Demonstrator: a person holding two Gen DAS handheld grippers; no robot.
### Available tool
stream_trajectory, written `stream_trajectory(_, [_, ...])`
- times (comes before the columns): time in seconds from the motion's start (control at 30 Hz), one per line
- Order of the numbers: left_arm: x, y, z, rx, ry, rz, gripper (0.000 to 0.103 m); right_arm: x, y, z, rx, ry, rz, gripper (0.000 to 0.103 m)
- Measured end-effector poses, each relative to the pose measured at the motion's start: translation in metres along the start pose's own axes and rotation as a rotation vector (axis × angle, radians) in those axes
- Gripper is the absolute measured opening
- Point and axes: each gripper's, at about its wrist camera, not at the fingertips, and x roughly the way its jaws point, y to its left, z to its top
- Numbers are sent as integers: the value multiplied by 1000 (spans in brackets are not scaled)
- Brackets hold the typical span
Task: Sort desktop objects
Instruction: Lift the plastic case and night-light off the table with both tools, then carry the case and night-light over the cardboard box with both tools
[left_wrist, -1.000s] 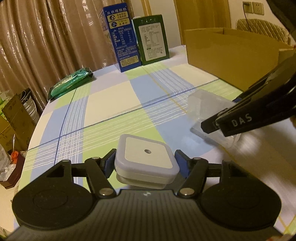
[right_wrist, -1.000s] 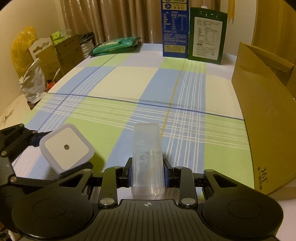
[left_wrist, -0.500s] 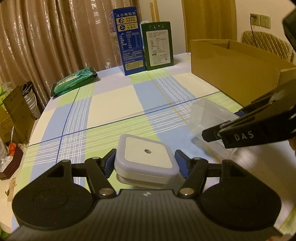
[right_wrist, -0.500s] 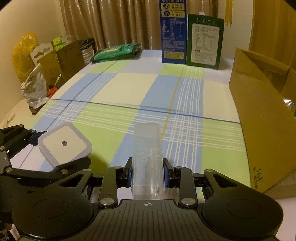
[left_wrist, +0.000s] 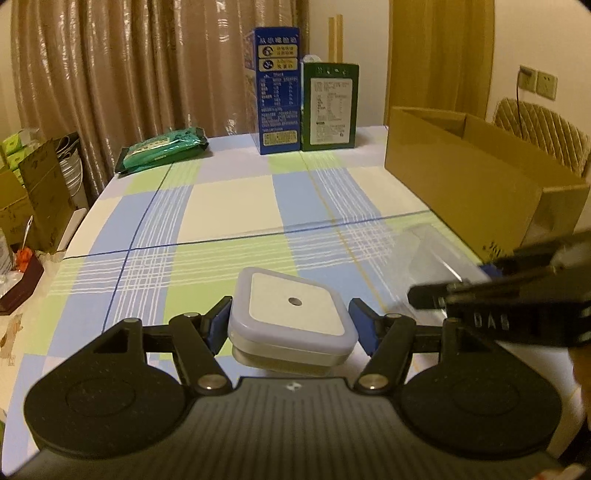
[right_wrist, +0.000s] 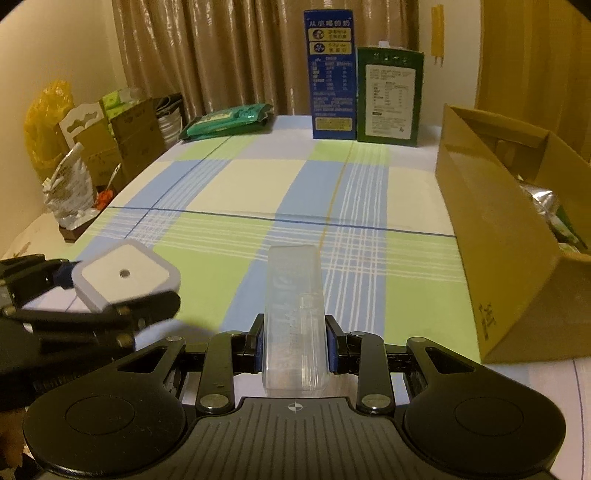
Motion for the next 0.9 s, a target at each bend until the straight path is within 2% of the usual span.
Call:
stream_trajectory(0.53, [-37,-20,6,-71,-19,-4,63,-48,-12,-12,52,-79,-3,28])
stream_trajectory(0.7, [-47,-26,20,-70,-42,-13,63,-75,-24,0,74,-141,-33,28])
stream_trajectory(0.9, [-62,-46,53,-54,-97,-52,63,-109,-54,24,127,-209,-72,28])
